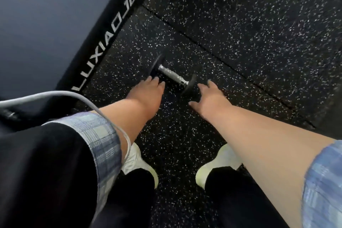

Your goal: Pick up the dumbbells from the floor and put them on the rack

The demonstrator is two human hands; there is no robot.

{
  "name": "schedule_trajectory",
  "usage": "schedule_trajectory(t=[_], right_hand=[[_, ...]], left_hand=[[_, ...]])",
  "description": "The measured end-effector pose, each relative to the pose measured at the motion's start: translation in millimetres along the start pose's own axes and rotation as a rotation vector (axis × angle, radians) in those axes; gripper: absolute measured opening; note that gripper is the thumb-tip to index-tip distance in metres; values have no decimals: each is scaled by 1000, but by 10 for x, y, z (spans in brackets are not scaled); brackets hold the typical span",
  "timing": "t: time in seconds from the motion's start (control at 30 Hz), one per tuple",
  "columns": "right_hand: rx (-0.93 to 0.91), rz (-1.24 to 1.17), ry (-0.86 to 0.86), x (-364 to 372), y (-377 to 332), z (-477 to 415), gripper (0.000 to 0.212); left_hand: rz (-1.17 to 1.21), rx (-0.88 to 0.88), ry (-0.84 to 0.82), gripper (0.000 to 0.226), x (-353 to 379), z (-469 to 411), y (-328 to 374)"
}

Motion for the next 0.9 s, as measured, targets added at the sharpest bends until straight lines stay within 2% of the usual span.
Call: schedule_trajectory(t=[0.07,0.17,0.27,0.37,0.47,0.63,0.73,0.9], right_hand=[[45,-70,-19,203,-12,-416,97],[74,-139,-6,426,-101,-859,112],[87,-227,-22,599,-253,-1166,113],[123,-319,-79,760,-306,-1355,92],[107,-448,-34,841,-330,-1447,65],[124,-667,44,899,-367,-1428,53],[121,-696,26,840,-373,-1333,54],[69,-662,-1,368,-293,-892,75]], left_hand=[[-70,16,16,79,209,-349,-82],[-184,-16,-3,100,348,-805,-245],[-225,-22,-41,106,391,-1241,-409],[-196,87,-3,88,403,-1648,-412],[-180,199,-2,68,485,-1927,-304],[-105,152,-48,43,566,-2190,-255],[-128,123,-68,33,560,-2198,-231],[-61,11,-6,28,285,-1652,-131]])
Point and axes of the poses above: each hand's wrist, its own z-axis away from the middle knuckle, its own x-axis out of the palm, y = z × x, the point moved 4 cm from there along -z, towards the middle knuckle, and after that the axes turned 13 degrees about x, right-handed, at the moved point
